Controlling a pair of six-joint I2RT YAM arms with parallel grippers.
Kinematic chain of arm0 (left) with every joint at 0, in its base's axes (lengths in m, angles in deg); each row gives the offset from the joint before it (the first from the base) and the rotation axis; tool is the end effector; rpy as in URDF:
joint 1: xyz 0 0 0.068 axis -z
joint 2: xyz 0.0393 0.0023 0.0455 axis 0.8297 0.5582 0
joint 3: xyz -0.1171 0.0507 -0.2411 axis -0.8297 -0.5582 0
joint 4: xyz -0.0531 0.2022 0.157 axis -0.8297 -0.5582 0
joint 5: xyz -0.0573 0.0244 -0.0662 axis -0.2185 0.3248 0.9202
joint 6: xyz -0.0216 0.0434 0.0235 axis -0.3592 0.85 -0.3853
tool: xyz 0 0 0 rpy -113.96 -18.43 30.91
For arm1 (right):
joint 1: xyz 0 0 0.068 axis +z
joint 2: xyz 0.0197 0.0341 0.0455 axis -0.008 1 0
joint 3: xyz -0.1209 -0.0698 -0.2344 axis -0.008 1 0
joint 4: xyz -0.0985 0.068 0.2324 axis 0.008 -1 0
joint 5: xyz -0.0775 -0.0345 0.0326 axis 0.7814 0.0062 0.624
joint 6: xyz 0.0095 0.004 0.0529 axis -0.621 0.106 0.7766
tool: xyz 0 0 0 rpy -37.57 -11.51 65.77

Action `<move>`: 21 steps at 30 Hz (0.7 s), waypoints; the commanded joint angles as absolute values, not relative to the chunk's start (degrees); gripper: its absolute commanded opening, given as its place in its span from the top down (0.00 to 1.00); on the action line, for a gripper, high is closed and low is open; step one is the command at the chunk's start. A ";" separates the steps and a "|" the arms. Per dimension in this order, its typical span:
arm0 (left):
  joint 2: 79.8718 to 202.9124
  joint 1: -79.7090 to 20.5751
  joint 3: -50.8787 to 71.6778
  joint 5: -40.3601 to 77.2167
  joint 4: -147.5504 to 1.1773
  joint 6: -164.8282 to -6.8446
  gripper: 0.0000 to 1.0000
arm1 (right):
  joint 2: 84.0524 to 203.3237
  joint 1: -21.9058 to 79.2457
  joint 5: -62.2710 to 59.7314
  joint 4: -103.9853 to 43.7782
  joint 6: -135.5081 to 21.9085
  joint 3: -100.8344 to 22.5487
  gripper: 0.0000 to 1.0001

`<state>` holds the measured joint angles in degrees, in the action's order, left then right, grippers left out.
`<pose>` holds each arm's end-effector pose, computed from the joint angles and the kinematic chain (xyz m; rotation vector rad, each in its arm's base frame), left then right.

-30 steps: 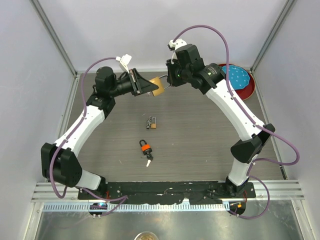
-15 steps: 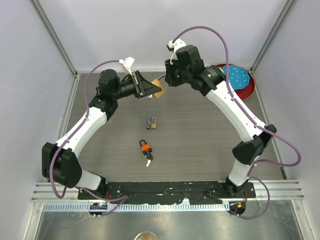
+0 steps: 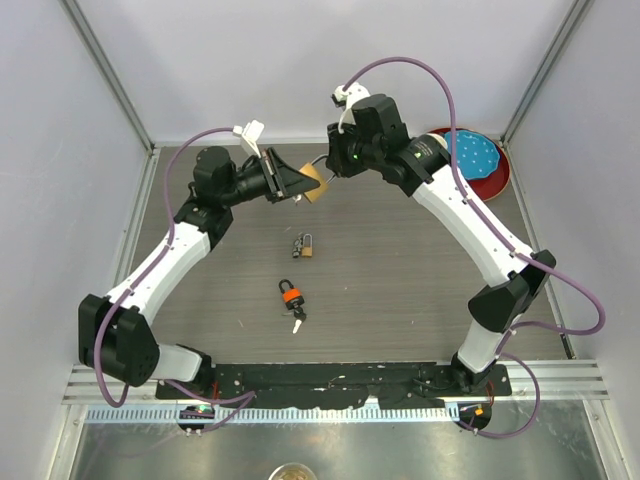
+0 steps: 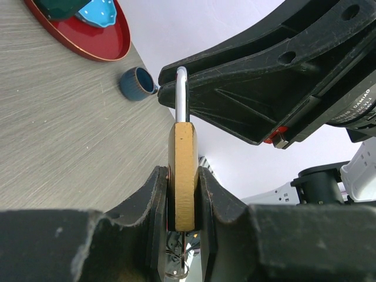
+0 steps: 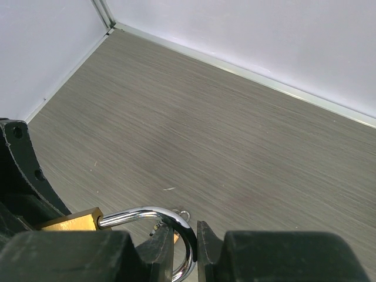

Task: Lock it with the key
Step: Lock the lock.

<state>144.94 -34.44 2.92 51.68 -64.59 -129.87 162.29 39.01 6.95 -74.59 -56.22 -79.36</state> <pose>0.2907 -0.1407 0.3641 0.0858 1.8817 -1.5663 0.2927 0.2406 0.4465 -0.5774 2.0320 0.4858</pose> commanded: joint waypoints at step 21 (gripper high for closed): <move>150.54 -31.90 5.82 51.48 -46.64 -136.66 1.00 | 158.41 55.35 -36.95 -43.92 -32.76 -73.28 0.99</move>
<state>146.39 -37.41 2.61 54.92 -59.15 -134.37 158.94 39.01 6.14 -62.92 -50.99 -71.45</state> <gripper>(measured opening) 0.248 0.225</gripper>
